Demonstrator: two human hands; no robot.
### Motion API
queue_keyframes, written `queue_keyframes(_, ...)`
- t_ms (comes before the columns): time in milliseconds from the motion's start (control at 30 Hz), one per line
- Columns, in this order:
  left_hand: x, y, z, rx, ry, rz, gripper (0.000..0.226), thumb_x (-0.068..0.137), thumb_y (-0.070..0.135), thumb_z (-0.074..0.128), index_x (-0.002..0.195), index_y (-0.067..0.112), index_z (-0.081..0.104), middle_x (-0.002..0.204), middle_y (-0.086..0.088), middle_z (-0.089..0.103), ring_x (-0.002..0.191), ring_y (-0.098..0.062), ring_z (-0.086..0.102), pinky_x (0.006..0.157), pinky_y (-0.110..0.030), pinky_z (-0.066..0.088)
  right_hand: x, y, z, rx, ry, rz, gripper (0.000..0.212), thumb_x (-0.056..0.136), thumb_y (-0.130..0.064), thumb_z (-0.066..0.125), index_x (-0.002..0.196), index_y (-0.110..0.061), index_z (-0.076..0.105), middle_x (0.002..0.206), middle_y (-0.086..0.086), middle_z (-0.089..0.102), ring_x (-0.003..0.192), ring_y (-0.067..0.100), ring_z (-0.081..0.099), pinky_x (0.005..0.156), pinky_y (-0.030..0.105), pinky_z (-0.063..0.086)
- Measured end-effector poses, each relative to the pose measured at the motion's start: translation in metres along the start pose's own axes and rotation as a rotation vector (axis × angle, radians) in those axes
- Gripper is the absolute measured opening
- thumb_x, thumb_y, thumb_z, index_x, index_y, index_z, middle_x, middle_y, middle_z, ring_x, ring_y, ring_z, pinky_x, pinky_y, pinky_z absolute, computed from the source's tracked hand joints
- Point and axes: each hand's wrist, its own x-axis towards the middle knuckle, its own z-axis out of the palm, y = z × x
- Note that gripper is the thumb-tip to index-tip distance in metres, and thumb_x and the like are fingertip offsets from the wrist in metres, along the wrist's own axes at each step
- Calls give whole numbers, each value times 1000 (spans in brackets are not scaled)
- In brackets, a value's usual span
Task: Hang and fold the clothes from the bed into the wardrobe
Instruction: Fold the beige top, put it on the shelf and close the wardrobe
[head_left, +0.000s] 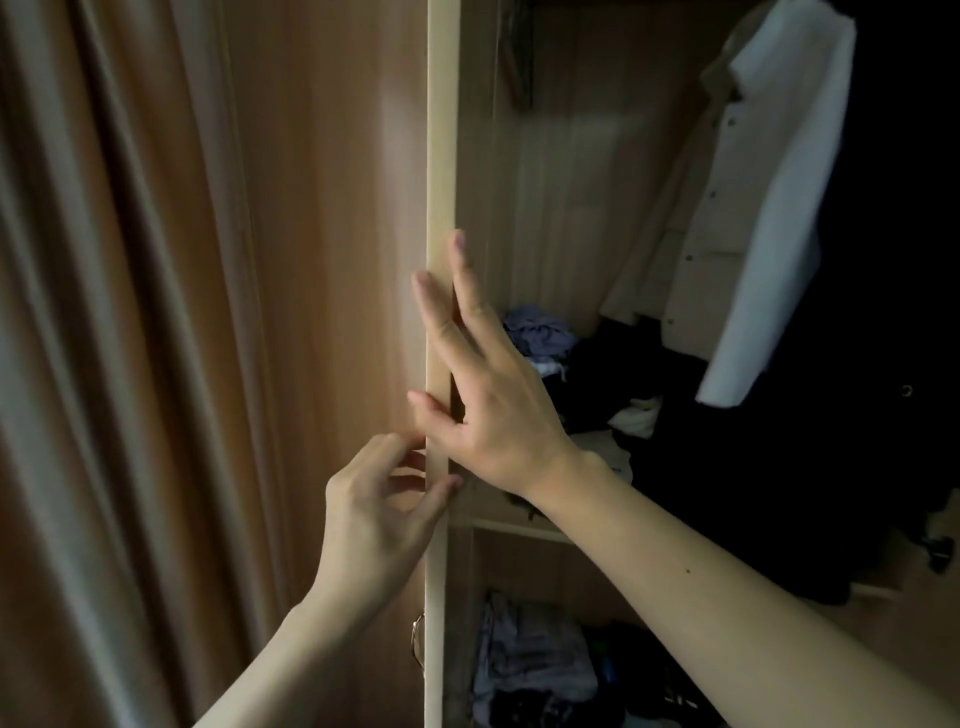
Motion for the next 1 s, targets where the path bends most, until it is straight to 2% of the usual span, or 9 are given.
queue_keyframes(100,0,7,9,-32,15,17,36,76,22,81,109,19,66,94,7,65,87,-11,66,74,-16,55,-6,1,-9,22,7,16,82,86,-10,70,152,1,23,163,20,1,151,16,13,91,32,54)
queue_keyframes(233,-2,15,26,-63,15,22,39,75,20,83,111,14,68,94,8,62,86,-14,64,73,-24,57,-21,5,-22,21,25,66,80,88,-9,68,152,0,22,164,15,0,137,1,35,78,34,57)
queue_keyframes(300,-2,21,36,-73,13,24,41,74,19,84,112,14,68,97,9,61,86,-14,64,72,-27,58,-29,10,-30,4,35,90,81,89,-10,68,153,0,19,164,13,0,141,-3,27,87,31,57)
queue_keyframes(367,-2,26,46,-91,10,40,44,73,20,84,114,14,67,99,9,61,86,-13,64,72,-26,57,-36,16,-38,-24,40,109,82,89,-12,69,153,-1,19,164,13,2,147,3,17,102,19,45)
queue_keyframes(433,-2,30,57,-107,-3,55,47,73,23,83,115,12,66,102,8,61,89,-14,64,74,-23,56,-43,21,-48,-55,37,137,82,89,-14,70,153,-2,20,164,11,4,148,4,14,104,10,33)
queue_keyframes(500,-3,33,69,-111,-26,64,49,73,23,83,118,12,65,106,6,61,94,-16,63,76,-20,55,-50,27,-59,-83,38,170,82,89,-16,71,153,-3,21,164,11,6,147,2,13,103,6,28)
queue_keyframes(733,-1,43,125,-108,-85,100,54,73,18,85,122,10,63,125,3,55,111,-10,57,82,-17,52,-77,59,-95,-148,121,209,76,86,-11,73,148,2,32,160,15,23,148,17,25,115,22,30)
queue_keyframes(900,3,51,172,-32,-135,117,60,79,28,80,132,12,57,134,4,50,122,-17,52,91,-34,54,-95,90,-120,-235,112,305,77,86,-15,74,150,-5,33,160,7,26,147,15,26,117,23,28)
queue_keyframes(1000,13,56,198,40,-157,126,62,82,35,76,137,16,54,140,6,47,130,-13,46,100,-35,50,-104,111,-137,-224,102,376,79,85,-19,75,151,-8,33,159,3,28,147,11,24,118,20,22)
